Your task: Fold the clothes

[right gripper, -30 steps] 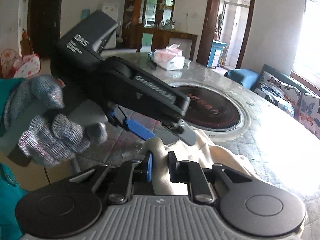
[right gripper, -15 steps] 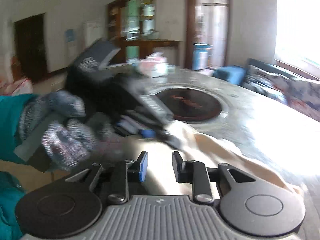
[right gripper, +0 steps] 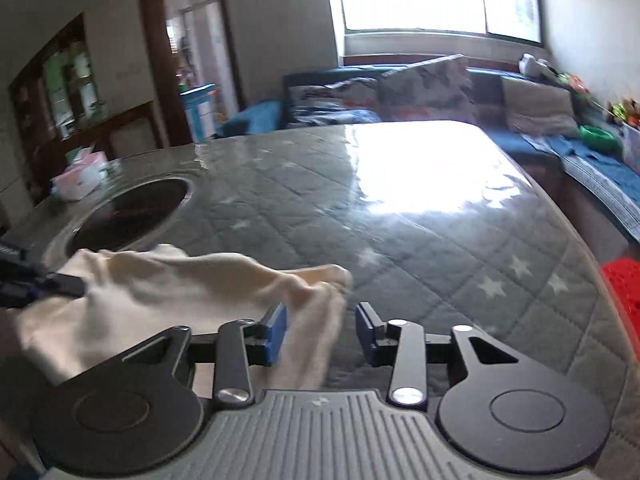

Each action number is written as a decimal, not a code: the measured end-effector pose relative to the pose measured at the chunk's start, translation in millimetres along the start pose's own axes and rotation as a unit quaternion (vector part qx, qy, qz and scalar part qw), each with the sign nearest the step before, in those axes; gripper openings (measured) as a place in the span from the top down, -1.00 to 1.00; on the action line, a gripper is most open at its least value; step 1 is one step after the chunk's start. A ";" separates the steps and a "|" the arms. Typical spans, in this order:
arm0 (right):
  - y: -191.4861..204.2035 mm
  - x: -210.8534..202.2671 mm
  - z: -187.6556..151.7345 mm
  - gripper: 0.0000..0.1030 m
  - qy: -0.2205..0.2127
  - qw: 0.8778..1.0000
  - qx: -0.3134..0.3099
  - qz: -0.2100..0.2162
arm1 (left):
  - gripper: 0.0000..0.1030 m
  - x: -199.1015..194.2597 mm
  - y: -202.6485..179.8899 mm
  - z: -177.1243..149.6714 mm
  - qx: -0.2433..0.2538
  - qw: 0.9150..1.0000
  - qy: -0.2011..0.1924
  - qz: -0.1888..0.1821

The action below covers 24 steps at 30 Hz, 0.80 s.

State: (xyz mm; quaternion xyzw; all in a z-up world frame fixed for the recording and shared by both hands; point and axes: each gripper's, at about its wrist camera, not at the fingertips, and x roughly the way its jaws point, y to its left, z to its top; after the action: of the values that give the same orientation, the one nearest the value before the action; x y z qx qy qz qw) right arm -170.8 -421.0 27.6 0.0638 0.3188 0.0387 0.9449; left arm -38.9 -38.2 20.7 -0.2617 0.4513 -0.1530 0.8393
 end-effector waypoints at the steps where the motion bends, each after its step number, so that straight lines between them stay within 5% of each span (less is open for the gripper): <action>1: -2.9 4.6 -0.5 0.23 0.004 1.000 0.012 0.007 | 0.59 0.2 -0.7 0.1 0.003 1.000 -0.001 0.002; 5: -9.3 9.0 -5.3 0.31 0.001 0.999 0.044 0.032 | 0.59 0.4 -5.3 -0.3 0.019 1.000 -0.005 0.008; 7: -10.9 5.7 -6.4 0.73 -0.003 0.998 0.053 0.043 | 0.61 -0.1 -11.1 0.1 0.031 0.999 -0.010 0.008; 12: -15.1 -9.8 -7.3 0.82 -0.029 0.996 0.071 0.053 | 0.64 -1.7 -34.8 3.1 0.074 0.997 -0.024 0.004; 24: -83.2 -64.0 9.5 0.97 -0.080 0.991 0.091 -0.047 | 0.68 49.9 -128.3 4.8 0.166 0.985 -0.019 -0.038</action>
State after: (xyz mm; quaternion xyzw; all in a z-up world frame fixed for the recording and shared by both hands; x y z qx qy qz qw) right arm -213.1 -511.5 61.2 0.1374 0.2468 -0.0404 0.9584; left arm -10.3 -166.0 63.1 -0.1383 0.3932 -0.2528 0.8731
